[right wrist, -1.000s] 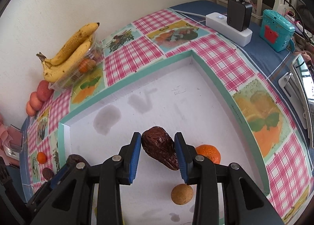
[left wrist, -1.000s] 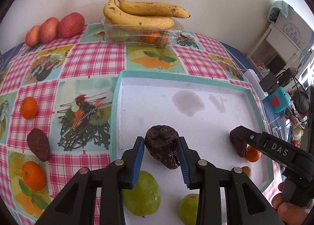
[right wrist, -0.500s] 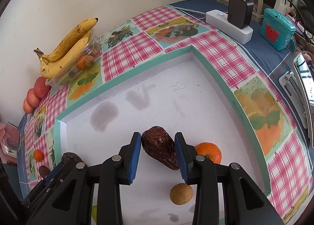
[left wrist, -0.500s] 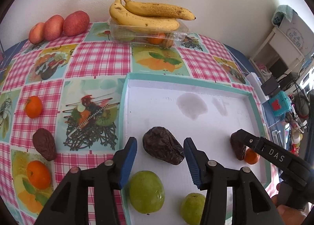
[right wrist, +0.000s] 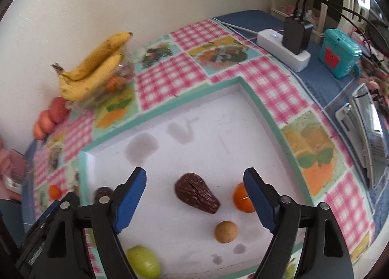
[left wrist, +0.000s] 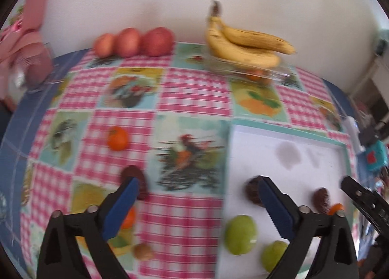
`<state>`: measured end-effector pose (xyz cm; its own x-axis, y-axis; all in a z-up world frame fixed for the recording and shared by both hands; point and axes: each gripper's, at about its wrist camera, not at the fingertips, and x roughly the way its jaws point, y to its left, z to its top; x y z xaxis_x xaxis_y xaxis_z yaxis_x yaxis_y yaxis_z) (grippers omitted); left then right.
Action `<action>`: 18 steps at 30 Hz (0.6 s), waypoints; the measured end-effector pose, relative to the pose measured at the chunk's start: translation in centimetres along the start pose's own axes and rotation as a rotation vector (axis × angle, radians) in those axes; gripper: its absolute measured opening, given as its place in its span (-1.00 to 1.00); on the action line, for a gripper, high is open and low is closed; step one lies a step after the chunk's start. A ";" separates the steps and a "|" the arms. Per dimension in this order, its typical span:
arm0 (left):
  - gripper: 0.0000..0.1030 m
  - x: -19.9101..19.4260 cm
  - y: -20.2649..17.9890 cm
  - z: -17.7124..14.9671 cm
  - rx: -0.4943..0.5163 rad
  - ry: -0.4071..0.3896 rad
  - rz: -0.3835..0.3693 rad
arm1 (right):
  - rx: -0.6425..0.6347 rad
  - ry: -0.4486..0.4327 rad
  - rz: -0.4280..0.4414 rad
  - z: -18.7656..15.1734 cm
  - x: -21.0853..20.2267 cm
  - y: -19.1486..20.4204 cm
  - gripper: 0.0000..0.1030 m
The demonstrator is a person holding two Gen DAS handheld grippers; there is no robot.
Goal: Organize fruits
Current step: 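Move both tools back toward the remaining dates and mandarins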
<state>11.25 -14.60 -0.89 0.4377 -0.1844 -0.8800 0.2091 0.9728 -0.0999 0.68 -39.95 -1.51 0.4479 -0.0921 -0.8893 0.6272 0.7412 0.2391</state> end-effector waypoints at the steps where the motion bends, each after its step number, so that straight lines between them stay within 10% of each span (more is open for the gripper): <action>1: 0.98 -0.1 0.7 0.1 -0.014 -0.002 0.014 | -0.002 -0.001 0.003 0.0 -0.2 0.2 0.61; 18: 1.00 -2.8 11.9 1.0 -0.129 -0.013 0.142 | -0.107 -0.003 0.022 -1.1 -1.3 4.5 0.63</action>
<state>13.38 -2.68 0.84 0.4659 -0.0448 -0.8837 0.0312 0.9989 -0.0342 2.18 -35.76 0.26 0.4629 -0.0773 -0.8830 0.5455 0.8101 0.2150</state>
